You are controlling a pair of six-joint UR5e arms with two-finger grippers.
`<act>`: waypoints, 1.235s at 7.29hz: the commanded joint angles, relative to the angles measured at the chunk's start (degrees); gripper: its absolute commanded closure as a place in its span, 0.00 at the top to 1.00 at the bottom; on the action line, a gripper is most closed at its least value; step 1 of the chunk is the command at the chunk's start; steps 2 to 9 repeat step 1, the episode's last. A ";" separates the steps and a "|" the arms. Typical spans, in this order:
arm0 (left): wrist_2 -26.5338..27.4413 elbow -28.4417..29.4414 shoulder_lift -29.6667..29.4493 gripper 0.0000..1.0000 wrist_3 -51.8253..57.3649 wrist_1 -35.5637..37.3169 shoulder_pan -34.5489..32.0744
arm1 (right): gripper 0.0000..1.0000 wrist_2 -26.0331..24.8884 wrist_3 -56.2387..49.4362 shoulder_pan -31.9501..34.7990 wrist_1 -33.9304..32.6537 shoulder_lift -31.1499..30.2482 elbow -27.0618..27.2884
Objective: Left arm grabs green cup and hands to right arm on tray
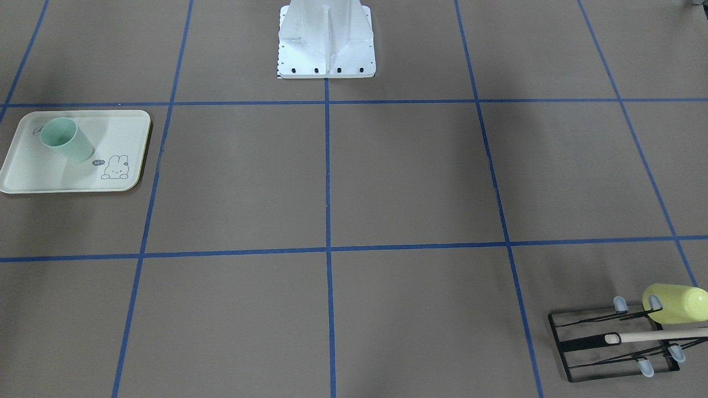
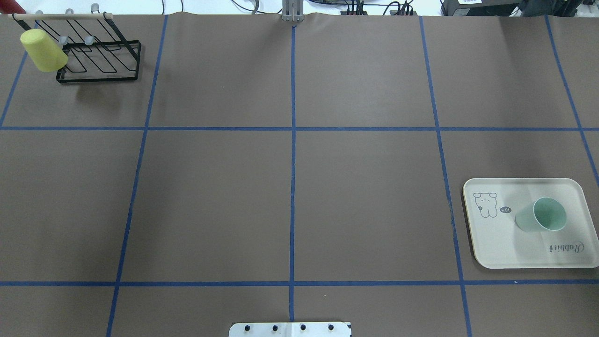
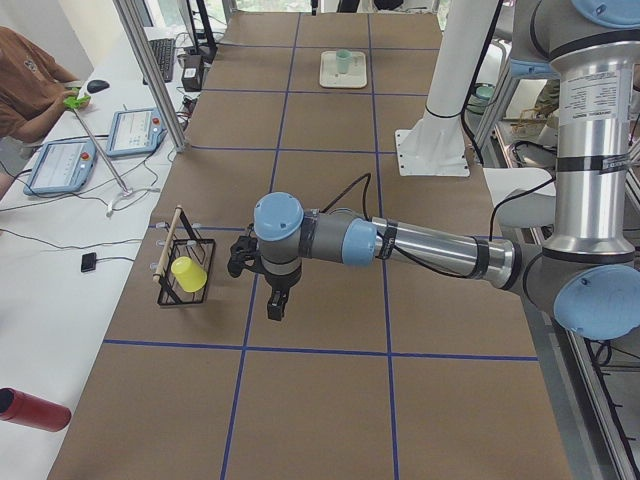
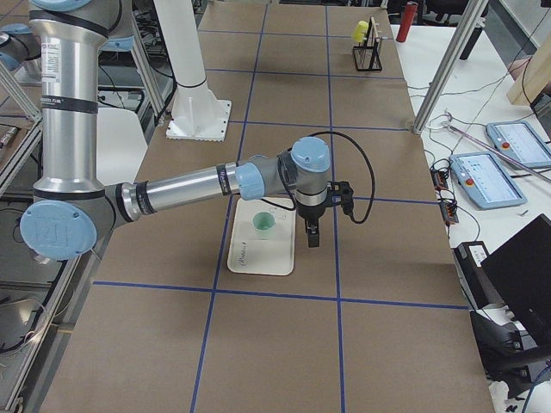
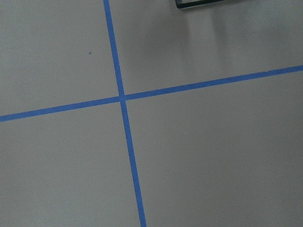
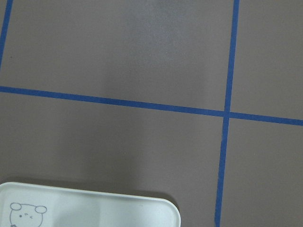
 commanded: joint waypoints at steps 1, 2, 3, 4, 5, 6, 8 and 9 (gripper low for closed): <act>0.11 -0.28 0.01 1.00 -0.03 0.00 0.00 | 1.00 0.00 -0.05 0.00 0.06 0.02 -0.13; 0.11 -0.28 0.01 1.00 -0.03 0.00 0.00 | 1.00 0.00 -0.05 0.00 0.06 0.02 -0.13; 0.11 -0.28 0.01 1.00 -0.03 0.00 0.00 | 1.00 0.00 -0.05 0.00 0.06 0.02 -0.13; 0.11 -0.28 0.01 1.00 -0.03 0.00 0.00 | 1.00 0.00 -0.05 0.00 0.06 0.02 -0.13; 0.11 -0.28 0.01 1.00 -0.03 0.00 0.00 | 1.00 0.00 -0.05 0.00 0.06 0.02 -0.13; 0.11 -0.28 0.01 1.00 -0.03 0.00 0.00 | 1.00 0.00 -0.05 0.00 0.06 0.02 -0.13; 0.11 -0.28 0.01 1.00 -0.03 0.00 0.00 | 1.00 0.00 -0.05 0.00 0.06 0.02 -0.13; 0.11 -0.28 0.01 1.00 -0.03 0.00 0.00 | 1.00 0.00 -0.05 0.00 0.06 0.02 -0.13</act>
